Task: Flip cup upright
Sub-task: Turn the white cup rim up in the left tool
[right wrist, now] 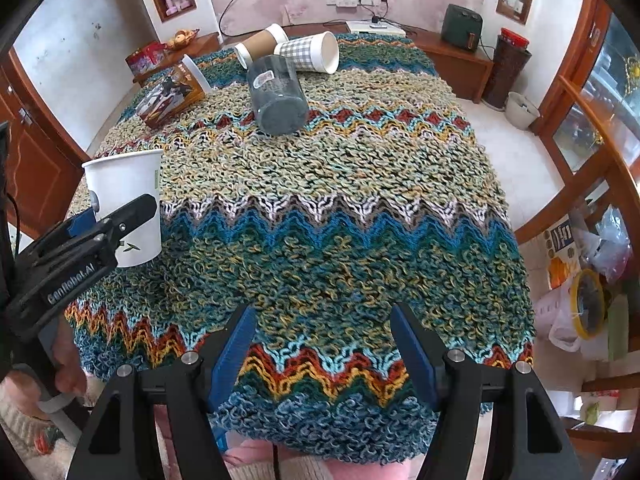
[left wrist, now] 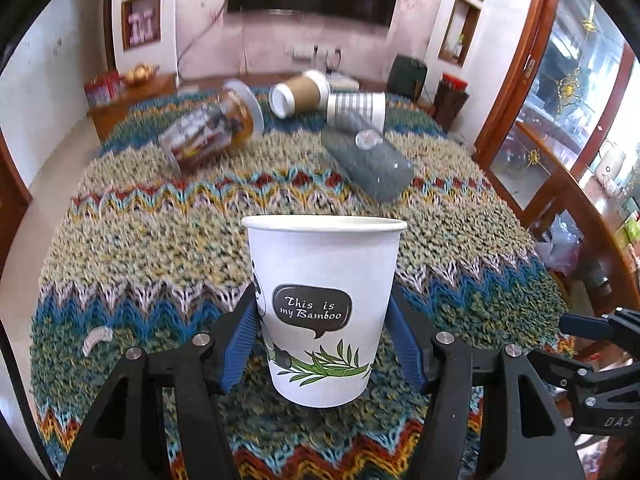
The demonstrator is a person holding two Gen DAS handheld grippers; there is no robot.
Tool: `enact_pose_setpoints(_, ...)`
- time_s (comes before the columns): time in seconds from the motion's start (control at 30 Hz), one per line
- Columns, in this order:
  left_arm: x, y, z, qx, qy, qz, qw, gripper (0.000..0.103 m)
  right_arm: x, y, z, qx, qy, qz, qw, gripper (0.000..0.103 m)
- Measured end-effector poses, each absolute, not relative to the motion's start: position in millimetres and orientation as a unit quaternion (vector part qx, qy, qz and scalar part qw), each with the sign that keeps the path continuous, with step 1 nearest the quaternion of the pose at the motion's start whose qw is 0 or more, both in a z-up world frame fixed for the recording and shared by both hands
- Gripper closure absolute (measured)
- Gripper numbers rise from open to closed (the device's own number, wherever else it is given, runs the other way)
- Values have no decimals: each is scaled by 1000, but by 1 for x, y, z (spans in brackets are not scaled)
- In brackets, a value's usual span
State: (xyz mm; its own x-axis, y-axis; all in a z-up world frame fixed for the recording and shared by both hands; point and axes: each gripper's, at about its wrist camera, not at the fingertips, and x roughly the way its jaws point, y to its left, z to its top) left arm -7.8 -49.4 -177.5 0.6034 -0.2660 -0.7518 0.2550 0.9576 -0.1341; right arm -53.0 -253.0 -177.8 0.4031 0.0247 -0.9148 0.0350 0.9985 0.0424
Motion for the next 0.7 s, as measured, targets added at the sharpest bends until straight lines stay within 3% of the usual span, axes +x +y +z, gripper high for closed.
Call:
enact_pose_setpoints(0.27, -13, -60, -187, 47, 338, -112, 933, 38, -53, -245, -158, 36, 479, -25, 877, 32)
enact_pose_setpoints(0.7, -15, -54, -213, 39, 355, -96, 929, 37, -52, -233, -161, 29, 471, -13, 881, 32)
